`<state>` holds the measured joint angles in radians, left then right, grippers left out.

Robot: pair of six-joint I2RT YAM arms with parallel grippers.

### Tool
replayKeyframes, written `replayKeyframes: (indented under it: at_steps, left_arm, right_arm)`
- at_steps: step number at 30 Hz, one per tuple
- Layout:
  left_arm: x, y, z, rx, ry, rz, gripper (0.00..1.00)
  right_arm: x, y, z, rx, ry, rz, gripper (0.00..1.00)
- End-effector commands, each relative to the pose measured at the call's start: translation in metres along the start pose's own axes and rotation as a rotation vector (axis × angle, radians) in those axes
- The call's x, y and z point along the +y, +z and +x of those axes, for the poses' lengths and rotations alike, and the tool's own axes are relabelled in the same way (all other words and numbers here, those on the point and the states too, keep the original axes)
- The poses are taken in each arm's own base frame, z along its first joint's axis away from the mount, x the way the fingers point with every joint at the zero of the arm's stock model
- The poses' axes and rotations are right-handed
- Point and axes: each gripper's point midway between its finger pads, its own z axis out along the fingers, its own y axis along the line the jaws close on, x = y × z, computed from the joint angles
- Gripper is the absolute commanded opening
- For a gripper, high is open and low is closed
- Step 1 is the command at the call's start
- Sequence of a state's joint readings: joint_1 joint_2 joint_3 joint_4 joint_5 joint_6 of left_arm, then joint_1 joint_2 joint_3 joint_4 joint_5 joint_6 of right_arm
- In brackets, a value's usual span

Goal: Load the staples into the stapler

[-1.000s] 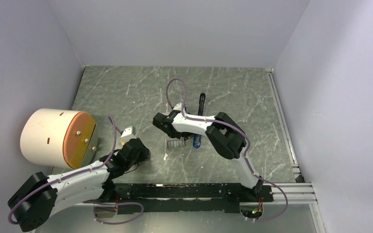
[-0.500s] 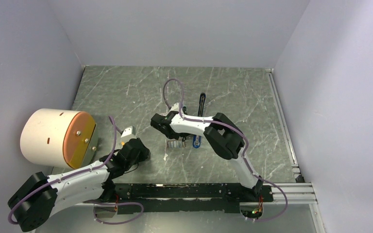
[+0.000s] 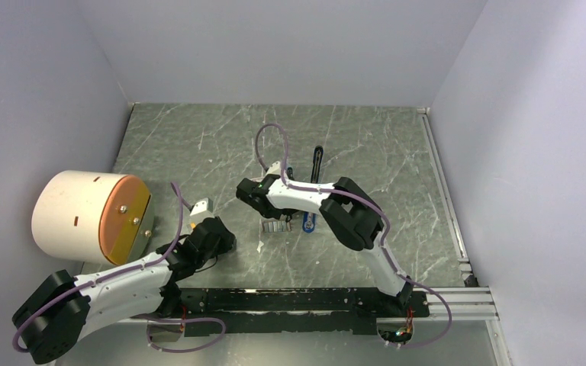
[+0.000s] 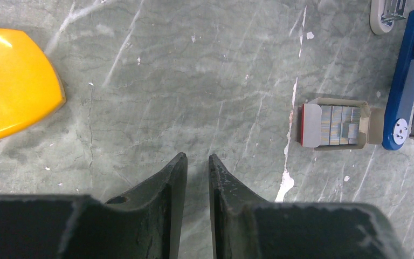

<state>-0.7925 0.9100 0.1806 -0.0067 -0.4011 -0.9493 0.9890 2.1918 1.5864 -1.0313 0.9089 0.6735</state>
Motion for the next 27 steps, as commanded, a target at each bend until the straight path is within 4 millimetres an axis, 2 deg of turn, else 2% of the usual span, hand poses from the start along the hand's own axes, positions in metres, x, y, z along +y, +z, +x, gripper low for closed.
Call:
replayKeyframes:
  at_steps: [1,19,27]
  left_arm:
    - [0.007,0.0,0.003,0.008,0.014,-0.015,0.28]
    - [0.008,0.0,0.003,0.008,0.013,-0.018,0.28]
    - [0.008,0.0,0.002,0.006,0.012,-0.021,0.28]
  right_arm:
    - [0.003,0.002,-0.005,-0.023,0.018,0.032,0.27]
    - [-0.004,0.003,-0.003,-0.025,0.022,0.068,0.23]
    - [-0.011,-0.006,-0.016,-0.066,0.095,0.042,0.21]
